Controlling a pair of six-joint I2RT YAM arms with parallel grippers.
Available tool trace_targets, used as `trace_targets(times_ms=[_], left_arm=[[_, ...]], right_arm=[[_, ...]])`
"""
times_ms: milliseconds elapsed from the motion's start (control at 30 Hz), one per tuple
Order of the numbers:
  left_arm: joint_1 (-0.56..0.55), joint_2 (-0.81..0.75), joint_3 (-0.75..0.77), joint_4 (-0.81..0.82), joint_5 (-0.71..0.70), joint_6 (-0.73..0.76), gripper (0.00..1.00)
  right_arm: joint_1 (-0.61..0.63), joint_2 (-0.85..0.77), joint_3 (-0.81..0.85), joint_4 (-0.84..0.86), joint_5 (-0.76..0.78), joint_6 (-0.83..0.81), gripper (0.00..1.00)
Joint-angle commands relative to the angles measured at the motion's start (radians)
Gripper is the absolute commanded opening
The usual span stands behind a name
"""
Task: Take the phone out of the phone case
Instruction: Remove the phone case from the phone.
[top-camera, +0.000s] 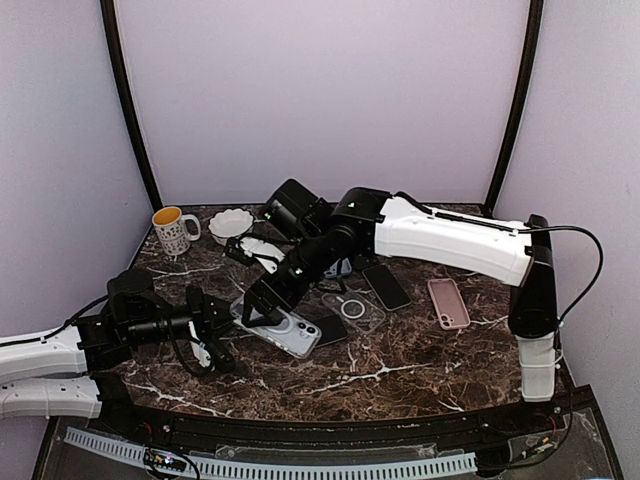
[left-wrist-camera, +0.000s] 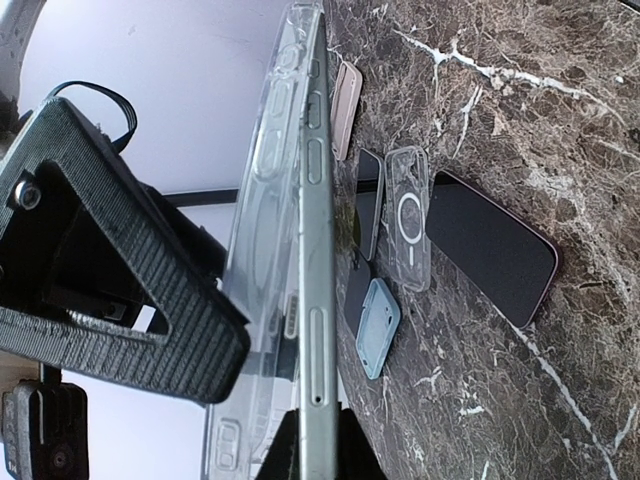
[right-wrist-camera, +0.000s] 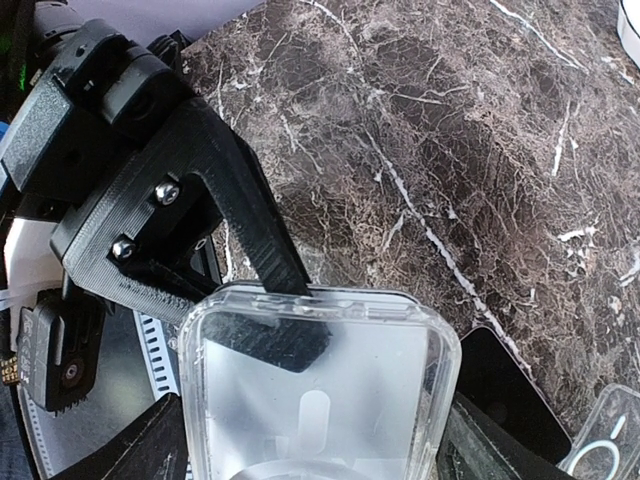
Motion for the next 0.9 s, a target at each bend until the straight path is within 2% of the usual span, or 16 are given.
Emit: trace_targets(times_ms=[0,100,633,867], left_arm=[[-0.005,-0.021,-0.003,0.048,0.0,-0.008,0.0],[-0.005,-0.019,-0.003,0.049,-0.002,-0.009,0.0],[-0.004,-0.003,0.0,0.046,-0.036,-0.027,0.0],[0.0,0.017,0.0,0.038,-0.089,-0.055,0.0]], right_arm=[[-0.005,0.007,0.015,0.024,-0.02,0.006,0.83],[-0.004,-0.001,0.027,0.023,-0.015,0.01,0.76],[-0.044,-0.092,0.056,0.041,0.105,0.068,0.72],[-0.121,-0.195,-0.062,0.093,0.223,0.115,0.72]])
